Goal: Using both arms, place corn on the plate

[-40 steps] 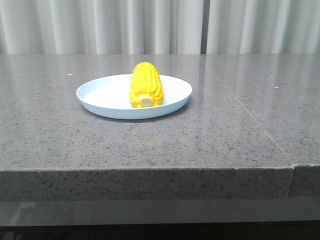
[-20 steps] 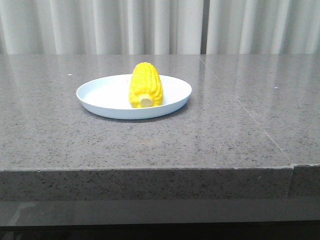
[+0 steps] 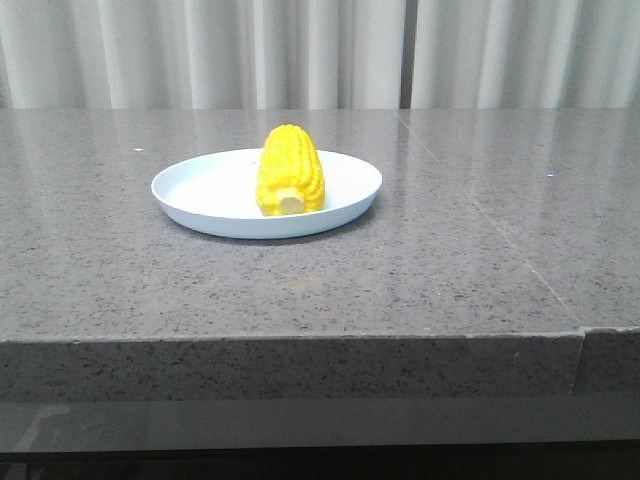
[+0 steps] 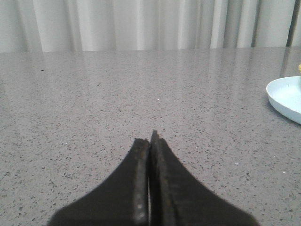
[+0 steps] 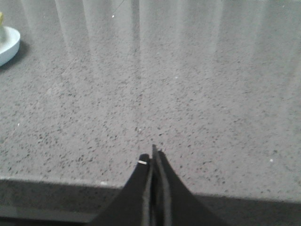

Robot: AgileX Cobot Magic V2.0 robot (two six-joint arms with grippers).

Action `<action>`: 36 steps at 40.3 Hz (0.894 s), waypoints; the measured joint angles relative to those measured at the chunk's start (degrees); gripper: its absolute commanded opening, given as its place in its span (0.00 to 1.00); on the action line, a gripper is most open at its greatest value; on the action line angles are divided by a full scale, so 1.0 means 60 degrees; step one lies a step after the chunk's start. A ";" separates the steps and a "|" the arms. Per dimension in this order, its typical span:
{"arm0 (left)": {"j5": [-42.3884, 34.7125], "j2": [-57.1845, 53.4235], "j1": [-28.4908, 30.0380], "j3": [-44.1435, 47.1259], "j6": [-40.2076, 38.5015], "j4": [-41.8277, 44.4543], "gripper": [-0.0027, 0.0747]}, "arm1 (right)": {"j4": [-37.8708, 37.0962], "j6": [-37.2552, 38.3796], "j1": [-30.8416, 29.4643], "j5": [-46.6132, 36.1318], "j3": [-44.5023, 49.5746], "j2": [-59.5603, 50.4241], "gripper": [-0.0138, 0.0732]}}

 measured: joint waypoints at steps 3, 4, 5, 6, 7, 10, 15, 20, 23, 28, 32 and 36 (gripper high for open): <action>0.0000 0.0000 0.0000 0.0000 0.0000 0.0000 0.01 | 0.0058 0.0000 -0.0227 0.0171 0.0000 -0.0316 0.08; 0.0000 0.0000 0.0000 0.0000 0.0000 0.0000 0.01 | 0.0058 0.0000 -0.0290 0.0220 0.0000 -0.0414 0.08; 0.0000 0.0000 0.0000 0.0000 0.0000 0.0000 0.01 | 0.0058 0.0000 -0.0369 0.0241 0.0000 -0.0532 0.08; 0.0000 0.0000 0.0000 0.0000 0.0000 0.0000 0.01 | 0.0058 0.0000 -0.0440 0.0241 0.0000 -0.0616 0.08; 0.0000 0.0000 0.0000 0.0000 0.0000 0.0000 0.01 | 0.0058 0.0000 -0.0488 0.0258 0.0000 -0.0655 0.08; -0.0014 0.0000 0.0000 0.0000 0.0000 0.0000 0.01 | 0.0080 0.0000 -0.0555 0.0246 0.0000 -0.0694 0.08; -0.0014 0.0000 0.0000 0.0000 0.0000 0.0000 0.01 | 0.0079 0.0000 -0.0578 0.0262 0.0000 -0.0709 0.08; -0.0014 0.0000 0.0000 0.0000 0.0000 0.0000 0.01 | 0.0079 0.0000 -0.0578 0.0262 0.0000 -0.0715 0.08; -0.0014 0.0000 0.0000 0.0000 0.0000 0.0000 0.01 | 0.0079 0.0000 -0.0578 0.0262 0.0000 -0.0715 0.08; -0.0014 0.0000 0.0000 0.0000 0.0000 0.0000 0.01 | 0.0079 0.0000 -0.0578 0.0262 0.0000 -0.0715 0.08; -0.0014 0.0000 0.0000 0.0000 0.0000 0.0000 0.01 | 0.0079 0.0000 -0.0578 0.0262 0.0000 -0.0715 0.08; -0.0014 0.0000 0.0000 0.0000 0.0000 0.0000 0.01 | 0.0079 0.0000 -0.0578 0.0262 0.0000 -0.0715 0.08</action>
